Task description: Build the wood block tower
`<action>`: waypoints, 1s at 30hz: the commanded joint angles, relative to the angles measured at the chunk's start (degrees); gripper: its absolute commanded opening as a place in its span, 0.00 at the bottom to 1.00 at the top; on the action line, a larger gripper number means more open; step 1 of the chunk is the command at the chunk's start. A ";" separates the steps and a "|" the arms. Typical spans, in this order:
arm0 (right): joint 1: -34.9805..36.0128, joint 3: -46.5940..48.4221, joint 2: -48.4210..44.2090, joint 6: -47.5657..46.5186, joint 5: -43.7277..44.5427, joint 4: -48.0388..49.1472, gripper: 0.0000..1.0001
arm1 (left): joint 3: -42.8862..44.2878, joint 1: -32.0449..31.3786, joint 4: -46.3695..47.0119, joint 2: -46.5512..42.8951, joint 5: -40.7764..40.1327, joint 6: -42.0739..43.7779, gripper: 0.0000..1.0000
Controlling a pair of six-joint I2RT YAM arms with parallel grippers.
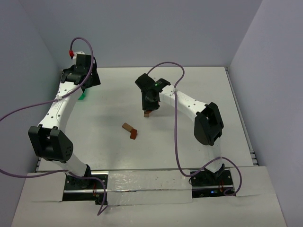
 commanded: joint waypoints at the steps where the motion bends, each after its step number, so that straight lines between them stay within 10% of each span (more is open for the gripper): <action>1: -0.25 3.28 -0.66 -0.57 2.45 0.24 0.06 | 3.18 0.30 1.23 0.32 0.83 -0.53 0.99; 30: -0.28 5.47 1.54 -2.24 2.37 1.19 0.20 | 4.95 0.30 0.23 1.75 2.24 -0.99 0.99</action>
